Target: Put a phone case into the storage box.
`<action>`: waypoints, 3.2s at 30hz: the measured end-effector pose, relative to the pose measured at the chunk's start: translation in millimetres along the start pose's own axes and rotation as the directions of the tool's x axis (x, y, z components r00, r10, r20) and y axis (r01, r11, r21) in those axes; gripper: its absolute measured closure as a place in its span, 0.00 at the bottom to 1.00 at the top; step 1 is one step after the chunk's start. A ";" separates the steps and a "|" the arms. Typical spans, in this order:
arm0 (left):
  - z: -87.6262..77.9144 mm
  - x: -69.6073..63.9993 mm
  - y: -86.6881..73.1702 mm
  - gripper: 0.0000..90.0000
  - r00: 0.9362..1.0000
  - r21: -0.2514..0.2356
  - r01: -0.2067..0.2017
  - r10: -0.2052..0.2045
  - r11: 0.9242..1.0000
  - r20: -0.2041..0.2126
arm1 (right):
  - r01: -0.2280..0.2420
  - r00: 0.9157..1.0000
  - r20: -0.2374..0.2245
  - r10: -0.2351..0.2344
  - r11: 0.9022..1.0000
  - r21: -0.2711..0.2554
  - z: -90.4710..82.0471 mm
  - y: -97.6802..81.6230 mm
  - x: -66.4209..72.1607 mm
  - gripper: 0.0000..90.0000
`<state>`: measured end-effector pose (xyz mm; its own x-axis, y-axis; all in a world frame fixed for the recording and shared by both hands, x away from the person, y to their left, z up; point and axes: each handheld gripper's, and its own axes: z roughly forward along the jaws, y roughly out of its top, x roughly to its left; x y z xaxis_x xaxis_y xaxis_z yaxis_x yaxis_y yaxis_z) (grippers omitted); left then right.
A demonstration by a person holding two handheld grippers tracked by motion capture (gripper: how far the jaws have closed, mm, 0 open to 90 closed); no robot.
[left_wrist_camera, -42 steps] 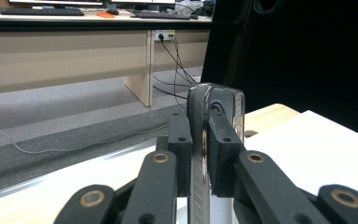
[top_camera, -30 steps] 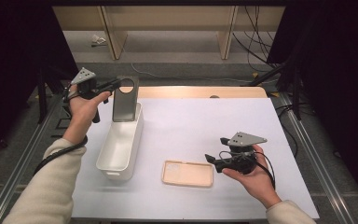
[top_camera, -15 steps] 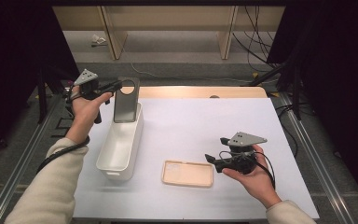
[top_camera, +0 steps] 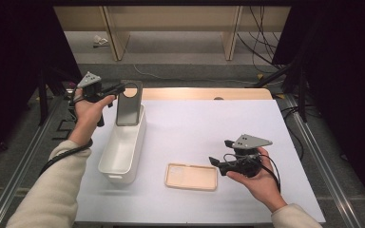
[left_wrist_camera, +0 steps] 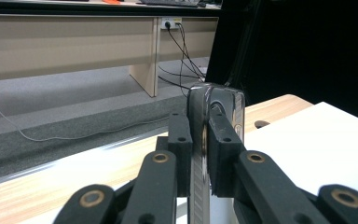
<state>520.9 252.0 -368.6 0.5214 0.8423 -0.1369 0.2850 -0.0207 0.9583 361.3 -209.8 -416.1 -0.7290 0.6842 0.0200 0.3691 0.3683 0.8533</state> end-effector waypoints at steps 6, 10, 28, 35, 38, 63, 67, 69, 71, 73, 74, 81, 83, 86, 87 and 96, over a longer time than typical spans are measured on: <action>2.2 1.4 -4.1 0.90 1.000 0.012 0.005 -0.005 1.000 -0.002 | 0.000 1.000 0.001 0.000 1.000 -0.001 -0.1 0.0 0.0 0.18; 2.9 2.3 -5.6 0.90 1.000 0.015 0.006 -0.006 1.000 -0.004 | 0.001 1.000 0.000 -0.001 1.000 -0.001 -0.1 0.0 0.0 0.18; 9.0 4.9 -14.2 0.90 1.000 0.050 0.012 -0.011 0.999 -0.013 | 0.001 1.000 -0.001 -0.001 1.000 0.000 0.0 0.1 0.3 0.18; 11.1 7.1 -18.5 0.90 1.000 0.065 0.020 -0.019 0.998 -0.018 | 0.000 1.000 0.000 0.000 1.000 -0.001 -0.2 0.2 0.2 0.18; 11.6 7.4 -19.3 0.90 1.000 0.068 0.021 -0.020 0.997 -0.019 | 0.001 1.000 -0.001 -0.001 1.000 0.000 0.0 0.1 0.3 0.18; 18.0 11.3 -29.3 0.89 0.999 0.118 0.033 -0.028 0.992 -0.046 | 0.002 1.000 -0.001 -0.002 1.000 0.000 0.0 0.1 0.5 0.18; 18.9 11.6 -30.2 0.89 0.998 0.126 0.030 -0.024 0.992 -0.051 | 0.004 1.000 -0.002 -0.004 1.000 -0.003 0.1 0.2 0.7 0.18; 19.4 12.3 -31.1 0.89 0.998 0.132 0.029 -0.021 0.991 -0.055 | 0.004 1.000 -0.002 -0.004 1.000 -0.002 0.1 0.2 0.7 0.18; 19.5 13.2 -31.5 0.88 0.998 0.136 0.030 -0.023 0.990 -0.056 | 0.003 1.000 -0.003 -0.003 1.000 -0.001 0.1 0.2 0.6 0.18; 19.5 13.8 -31.9 0.88 0.998 0.140 0.032 -0.024 0.990 -0.057 | 0.003 1.000 -0.003 -0.003 1.000 -0.001 0.4 0.0 0.5 0.18; 19.5 14.0 -32.0 0.88 0.998 0.143 0.031 -0.023 0.989 -0.059 | 0.003 1.000 -0.003 -0.003 1.000 -0.003 0.7 -0.1 0.6 0.18; 20.8 15.6 -33.0 0.86 0.997 0.166 0.030 -0.018 0.986 -0.077 | 0.004 1.000 -0.004 -0.004 1.000 -0.002 1.0 -0.1 0.7 0.18; 21.5 15.1 -32.9 0.85 0.997 0.171 0.028 -0.014 0.985 -0.080 | 0.004 1.000 -0.004 -0.004 1.000 -0.002 1.1 -0.2 0.7 0.18; 22.6 14.4 -32.1 0.84 0.995 0.188 0.023 -0.005 0.982 -0.095 | 0.003 1.000 -0.004 -0.003 1.000 -0.002 1.0 -0.2 0.6 0.18; 23.1 14.2 -31.8 0.84 0.995 0.193 0.023 -0.003 0.981 -0.100 | 0.004 1.000 -0.004 -0.004 1.000 -0.002 1.0 -0.2 0.7 0.18; 26.7 12.2 -29.1 0.81 0.990 0.229 0.014 0.020 0.973 -0.143 | 0.003 1.000 -0.005 -0.003 1.000 -0.002 1.0 -0.3 0.5 0.18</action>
<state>540.4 248.5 -404.9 0.4067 0.9100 -0.0808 0.4686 -0.1319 0.8735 361.4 -208.8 -416.9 -0.7331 0.6798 0.0200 0.3659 0.3694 0.8542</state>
